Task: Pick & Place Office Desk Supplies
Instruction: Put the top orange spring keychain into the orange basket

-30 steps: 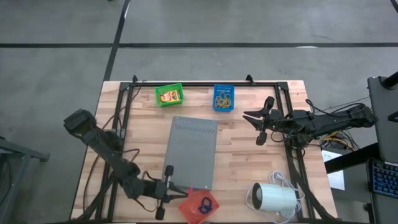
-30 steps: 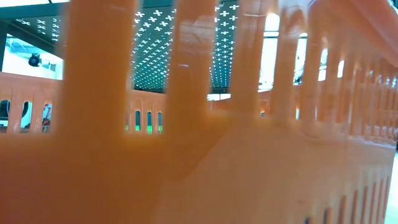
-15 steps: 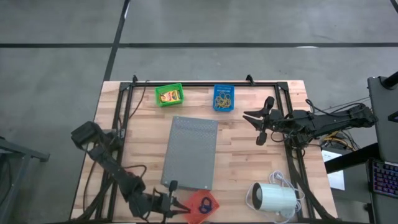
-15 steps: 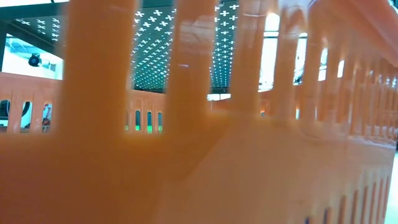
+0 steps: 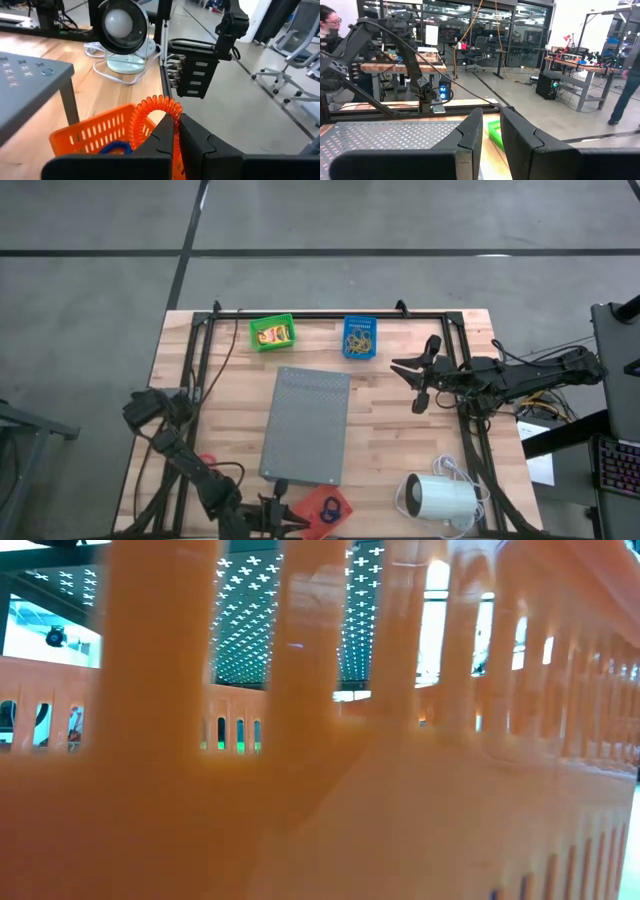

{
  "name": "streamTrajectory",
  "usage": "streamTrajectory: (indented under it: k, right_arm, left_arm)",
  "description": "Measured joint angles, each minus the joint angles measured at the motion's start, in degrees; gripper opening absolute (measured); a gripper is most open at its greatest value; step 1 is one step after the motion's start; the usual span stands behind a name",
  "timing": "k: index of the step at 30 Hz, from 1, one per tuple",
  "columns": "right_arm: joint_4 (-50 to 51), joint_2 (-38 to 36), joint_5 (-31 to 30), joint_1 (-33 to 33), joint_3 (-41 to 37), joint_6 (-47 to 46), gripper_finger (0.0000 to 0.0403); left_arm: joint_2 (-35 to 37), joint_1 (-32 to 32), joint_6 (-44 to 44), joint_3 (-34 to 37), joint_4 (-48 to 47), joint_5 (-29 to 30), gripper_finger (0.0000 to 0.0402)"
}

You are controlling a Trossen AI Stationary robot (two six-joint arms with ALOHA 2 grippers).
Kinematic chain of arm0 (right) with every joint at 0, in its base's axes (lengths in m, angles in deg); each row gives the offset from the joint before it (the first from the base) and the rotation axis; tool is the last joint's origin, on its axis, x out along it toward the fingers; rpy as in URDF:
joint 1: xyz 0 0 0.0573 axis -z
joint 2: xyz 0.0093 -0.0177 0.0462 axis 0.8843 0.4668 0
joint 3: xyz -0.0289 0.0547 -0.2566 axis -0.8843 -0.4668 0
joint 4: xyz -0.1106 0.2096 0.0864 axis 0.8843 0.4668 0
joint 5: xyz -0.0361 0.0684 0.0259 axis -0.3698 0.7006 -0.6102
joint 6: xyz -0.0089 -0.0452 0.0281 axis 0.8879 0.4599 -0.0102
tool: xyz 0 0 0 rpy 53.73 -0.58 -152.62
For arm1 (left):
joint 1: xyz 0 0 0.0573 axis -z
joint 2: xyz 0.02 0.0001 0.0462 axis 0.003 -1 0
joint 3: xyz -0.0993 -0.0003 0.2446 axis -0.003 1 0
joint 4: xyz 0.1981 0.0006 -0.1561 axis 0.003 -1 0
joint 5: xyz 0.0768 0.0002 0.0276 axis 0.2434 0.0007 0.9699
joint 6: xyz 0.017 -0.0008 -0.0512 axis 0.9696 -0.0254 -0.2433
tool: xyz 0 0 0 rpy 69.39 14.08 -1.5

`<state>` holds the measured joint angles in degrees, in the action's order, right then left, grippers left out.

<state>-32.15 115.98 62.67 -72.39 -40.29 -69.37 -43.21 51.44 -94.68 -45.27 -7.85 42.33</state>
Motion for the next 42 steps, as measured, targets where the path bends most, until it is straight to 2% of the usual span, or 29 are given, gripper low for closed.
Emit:
streamTrajectory:
  k: [11,19,22,29,33,42]
  right_arm:
    - [0.00,0.00,0.00,0.02,-0.01,0.00,0.0063]
    - [0.00,0.01,0.00,0.02,-0.01,0.00,0.0063]
    - [-0.01,0.02,0.00,0.02,-0.02,0.00,0.0063]
    - [-0.01,0.02,0.00,0.02,-0.01,0.00,0.0063]
    - [0.00,0.01,0.01,0.01,-0.02,0.00,0.0063]
    - [0.00,0.02,0.00,0.02,-0.02,0.00,0.0063]
  left_arm:
    - [-3.57,-0.54,-5.36,-0.47,-2.92,0.00,0.0017]
    - [-3.69,-1.33,-10.82,-0.47,-11.13,-2.22,0.0017]
    - [-3.80,-1.95,-14.08,-0.40,-14.58,-4.82,0.0017]
    - [-3.80,-3.06,-19.06,-0.40,-16.88,-6.88,0.0021]
    - [-3.80,-3.04,-19.08,-0.40,-16.79,-6.89,0.0039]
    - [-3.80,-3.04,-18.62,-0.40,-16.30,-7.54,0.0115]
